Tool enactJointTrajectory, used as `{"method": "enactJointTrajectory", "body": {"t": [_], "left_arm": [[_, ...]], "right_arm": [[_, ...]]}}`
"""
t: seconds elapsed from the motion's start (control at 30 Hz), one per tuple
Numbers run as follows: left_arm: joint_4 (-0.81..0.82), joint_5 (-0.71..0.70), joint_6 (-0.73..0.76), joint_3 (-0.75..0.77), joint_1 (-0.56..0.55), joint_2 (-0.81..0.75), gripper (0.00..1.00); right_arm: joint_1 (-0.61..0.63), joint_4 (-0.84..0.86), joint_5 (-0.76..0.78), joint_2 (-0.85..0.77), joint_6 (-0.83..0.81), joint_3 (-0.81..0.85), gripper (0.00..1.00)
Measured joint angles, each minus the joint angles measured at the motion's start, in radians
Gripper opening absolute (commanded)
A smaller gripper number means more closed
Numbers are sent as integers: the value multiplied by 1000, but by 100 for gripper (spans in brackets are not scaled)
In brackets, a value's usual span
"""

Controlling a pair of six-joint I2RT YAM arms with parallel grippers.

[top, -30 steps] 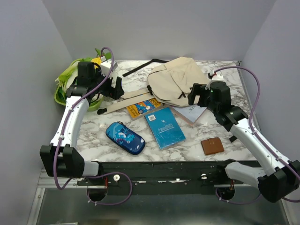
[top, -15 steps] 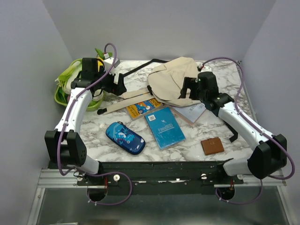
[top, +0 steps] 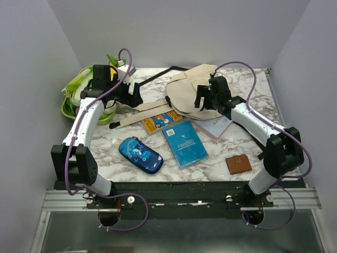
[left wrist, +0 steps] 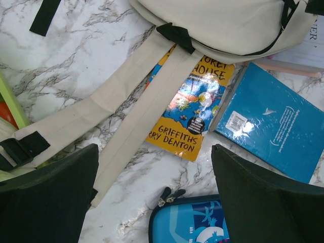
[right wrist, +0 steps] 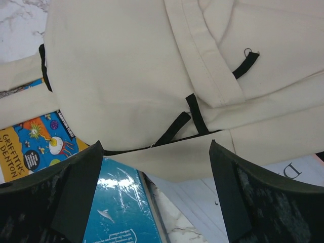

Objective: Pack the student bag
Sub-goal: Adjust the student bag at the center of the board.

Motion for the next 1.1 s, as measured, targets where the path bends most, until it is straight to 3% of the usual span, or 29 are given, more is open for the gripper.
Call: {"method": "enactJointTrajectory", "body": {"t": [0.43, 1.1], "left_arm": [[-19, 14, 11, 6, 0, 42, 99], [-90, 39, 38, 50, 21, 83, 99]], "right_arm": [[203, 67, 2, 120, -200, 29, 95], [229, 23, 120, 374, -350, 258, 88]]}}
